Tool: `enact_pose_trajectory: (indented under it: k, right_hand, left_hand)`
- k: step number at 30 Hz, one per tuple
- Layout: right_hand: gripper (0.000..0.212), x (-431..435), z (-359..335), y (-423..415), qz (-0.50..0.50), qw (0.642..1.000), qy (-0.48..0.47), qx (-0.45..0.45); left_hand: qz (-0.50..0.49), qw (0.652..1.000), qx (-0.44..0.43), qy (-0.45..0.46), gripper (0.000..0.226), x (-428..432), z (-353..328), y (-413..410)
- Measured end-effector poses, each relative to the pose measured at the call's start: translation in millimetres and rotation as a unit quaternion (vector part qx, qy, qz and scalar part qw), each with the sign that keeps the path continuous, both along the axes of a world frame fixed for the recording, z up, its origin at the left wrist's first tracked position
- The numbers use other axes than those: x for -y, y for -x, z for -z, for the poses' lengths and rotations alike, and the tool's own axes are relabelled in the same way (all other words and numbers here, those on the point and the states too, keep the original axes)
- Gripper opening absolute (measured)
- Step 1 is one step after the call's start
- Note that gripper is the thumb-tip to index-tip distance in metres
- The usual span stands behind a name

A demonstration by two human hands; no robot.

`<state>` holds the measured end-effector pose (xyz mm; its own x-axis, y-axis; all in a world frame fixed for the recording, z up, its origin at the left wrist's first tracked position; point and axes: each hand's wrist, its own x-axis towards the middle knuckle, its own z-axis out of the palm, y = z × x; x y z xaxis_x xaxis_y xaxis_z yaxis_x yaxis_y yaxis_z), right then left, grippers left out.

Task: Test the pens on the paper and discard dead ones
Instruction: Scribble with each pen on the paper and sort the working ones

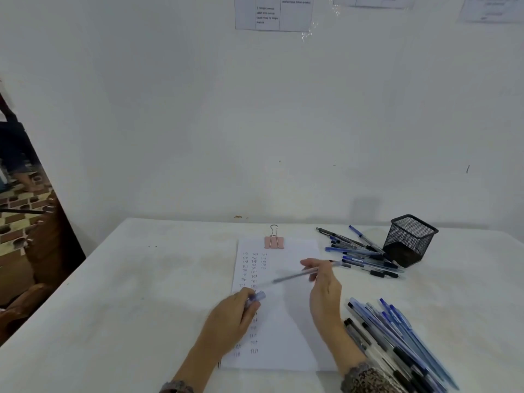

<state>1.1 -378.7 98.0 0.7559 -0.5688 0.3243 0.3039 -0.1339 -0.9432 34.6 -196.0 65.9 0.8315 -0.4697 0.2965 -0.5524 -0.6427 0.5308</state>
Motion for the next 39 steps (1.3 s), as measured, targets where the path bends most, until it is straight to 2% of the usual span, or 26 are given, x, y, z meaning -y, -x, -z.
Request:
enact_pose_trajectory:
  k: [2,4,9,16,19,26,31,33,36,38,39]
  right_hand:
    - [0.037,-14.5,12.3,1.8,-0.028,0.99,-0.129,-0.039]
    - [0.033,-22.5,18.4,4.1,-0.035,0.982,-0.174,-0.068]
    - [0.035,-27.0,22.2,8.6,-0.014,0.99,-0.11,-0.087]
    - [0.035,-24.4,20.8,9.6,-0.013,0.987,-0.144,-0.077]
    - [0.034,-23.6,24.6,5.7,-0.054,0.984,-0.15,-0.082]
    - [0.038,-32.1,22.3,3.8,-0.162,0.979,0.001,-0.122]
    - [0.04,-31.7,20.4,6.6,-0.189,0.97,0.051,-0.143]
    - [0.036,-24.2,13.9,9.7,-0.217,0.963,0.015,-0.16]
    - [0.017,-2.5,-5.6,19.5,-0.226,0.956,-0.104,-0.153]
    - [0.016,19.6,-19.0,35.8,-0.147,0.972,-0.138,-0.122]
    - [0.018,33.1,-24.6,48.4,-0.08,0.983,-0.125,-0.111]
  left_hand:
    - [-0.001,1.0,-0.002,0.002,0.026,0.1,1.3,-0.7]
    - [0.001,1.0,0.004,0.0,0.026,-0.4,2.2,-0.8]
    - [0.001,1.0,0.012,-0.001,0.026,-0.2,1.7,-1.4]
    - [0.008,1.0,0.006,0.001,0.023,-1.2,2.5,-1.5]
    - [0.014,1.0,0.004,-0.001,0.02,-1.6,2.1,-2.1]
    - [0.031,0.999,-0.021,0.006,0.016,0.2,0.7,-4.9]
    - [0.043,0.998,-0.032,0.013,0.007,-0.2,1.2,-4.1]
    - [0.043,0.998,-0.036,0.024,0.006,-0.6,0.6,-3.6]
    - [0.028,0.998,-0.048,0.041,0.019,-3.4,2.5,-4.9]
    - [0.004,0.998,-0.026,0.051,0.033,-7.0,6.5,-5.6]
    - [-0.011,0.999,0.001,0.049,0.039,-8.2,9.3,-6.9]
